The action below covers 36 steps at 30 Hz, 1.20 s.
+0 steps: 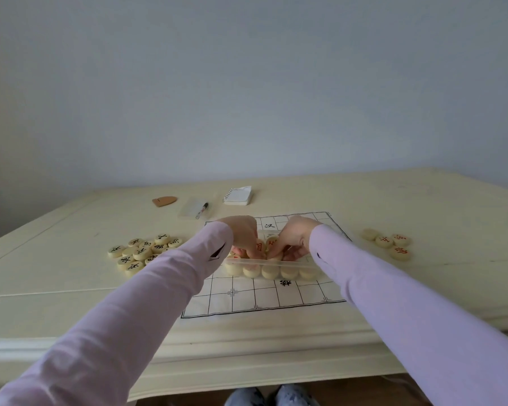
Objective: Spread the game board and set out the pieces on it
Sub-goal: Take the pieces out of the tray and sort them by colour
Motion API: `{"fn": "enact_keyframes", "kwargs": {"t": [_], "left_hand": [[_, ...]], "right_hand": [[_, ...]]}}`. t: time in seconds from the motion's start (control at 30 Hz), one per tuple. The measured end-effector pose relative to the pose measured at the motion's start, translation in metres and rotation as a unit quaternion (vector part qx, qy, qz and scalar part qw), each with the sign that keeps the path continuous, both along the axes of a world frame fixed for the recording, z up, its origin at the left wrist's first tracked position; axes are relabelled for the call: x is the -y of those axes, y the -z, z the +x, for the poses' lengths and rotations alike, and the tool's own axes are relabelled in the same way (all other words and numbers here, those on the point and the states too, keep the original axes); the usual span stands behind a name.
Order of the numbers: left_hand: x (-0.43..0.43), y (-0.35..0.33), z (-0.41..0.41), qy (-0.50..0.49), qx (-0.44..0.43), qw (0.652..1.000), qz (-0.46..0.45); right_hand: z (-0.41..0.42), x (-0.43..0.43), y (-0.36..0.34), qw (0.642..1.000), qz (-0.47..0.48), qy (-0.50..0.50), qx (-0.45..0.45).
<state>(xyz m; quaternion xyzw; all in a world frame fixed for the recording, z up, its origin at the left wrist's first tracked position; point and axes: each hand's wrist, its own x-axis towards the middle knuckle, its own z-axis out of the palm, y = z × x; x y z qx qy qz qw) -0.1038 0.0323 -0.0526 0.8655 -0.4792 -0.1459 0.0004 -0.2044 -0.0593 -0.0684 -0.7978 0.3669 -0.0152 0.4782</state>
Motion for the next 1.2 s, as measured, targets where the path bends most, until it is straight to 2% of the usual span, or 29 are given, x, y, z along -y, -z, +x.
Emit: {"fn": "enact_keyframes", "kwargs": {"t": [0.4,0.6,0.73,0.8,0.9,1.07,1.2], "left_hand": [[0.003,0.002,-0.014,0.000,0.015,1.000,-0.021],[-0.005,-0.005,-0.006,-0.013,-0.054,0.998,-0.038],[-0.010,-0.016,-0.005,-0.034,-0.122,0.990,-0.066],[-0.009,-0.022,-0.013,-0.025,-0.123,0.990,-0.064],[0.000,-0.033,-0.028,-0.011,-0.112,0.991,-0.074],[0.044,-0.049,-0.064,0.057,-0.107,0.988,-0.092],[0.086,-0.039,-0.104,0.113,-0.097,0.986,-0.069]], "right_hand": [[-0.004,0.000,0.003,0.997,0.044,0.005,0.060],[-0.010,0.007,0.000,0.989,0.085,0.006,0.121],[-0.024,0.017,-0.006,0.969,0.155,-0.006,0.192],[-0.035,0.024,-0.009,0.959,0.187,-0.007,0.210],[-0.056,0.040,-0.017,0.952,0.196,0.022,0.233],[-0.100,0.073,-0.028,0.943,0.155,0.111,0.273],[-0.135,0.100,-0.025,0.943,0.108,0.185,0.254]]}}
